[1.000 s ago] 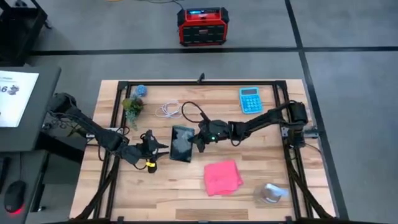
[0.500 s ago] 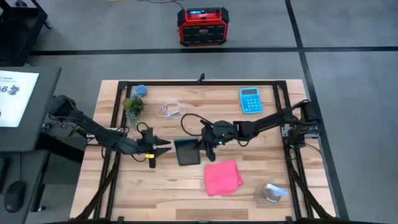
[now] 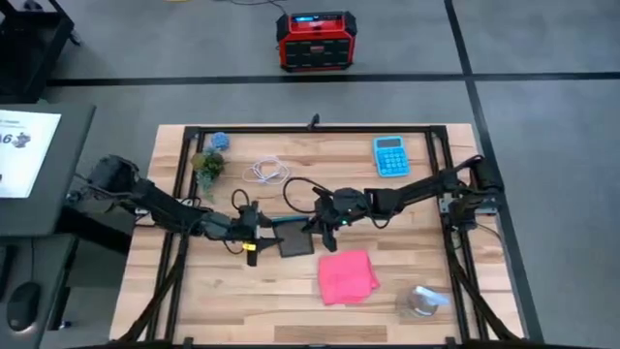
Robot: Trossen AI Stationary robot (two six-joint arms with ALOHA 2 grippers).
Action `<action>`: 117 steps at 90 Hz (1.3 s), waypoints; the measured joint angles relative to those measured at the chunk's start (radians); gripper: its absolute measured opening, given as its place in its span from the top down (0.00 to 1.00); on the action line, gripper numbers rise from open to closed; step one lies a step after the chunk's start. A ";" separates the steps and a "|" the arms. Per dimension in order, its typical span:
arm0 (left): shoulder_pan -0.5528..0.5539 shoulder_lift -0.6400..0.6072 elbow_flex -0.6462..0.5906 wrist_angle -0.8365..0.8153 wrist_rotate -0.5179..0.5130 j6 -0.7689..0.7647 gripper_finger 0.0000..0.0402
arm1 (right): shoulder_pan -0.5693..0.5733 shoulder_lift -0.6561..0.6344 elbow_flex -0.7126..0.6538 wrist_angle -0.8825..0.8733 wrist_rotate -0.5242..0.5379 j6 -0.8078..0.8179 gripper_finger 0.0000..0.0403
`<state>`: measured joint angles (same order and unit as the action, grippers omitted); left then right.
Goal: Apply microfiber cloth
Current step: Wipe the front of the cellphone with the pink microfiber cloth
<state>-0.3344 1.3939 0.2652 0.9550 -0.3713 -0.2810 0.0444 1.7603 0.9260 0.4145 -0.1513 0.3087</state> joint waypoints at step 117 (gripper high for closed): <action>0.171 0.037 0.020 -0.110 -0.137 -0.297 0.99 | 0.377 0.156 0.026 -0.289 0.220 -0.413 0.88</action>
<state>-0.1631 1.4311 0.2850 0.8452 -0.5084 -0.5780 0.4210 1.9160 0.9523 0.1257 0.0689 -0.1047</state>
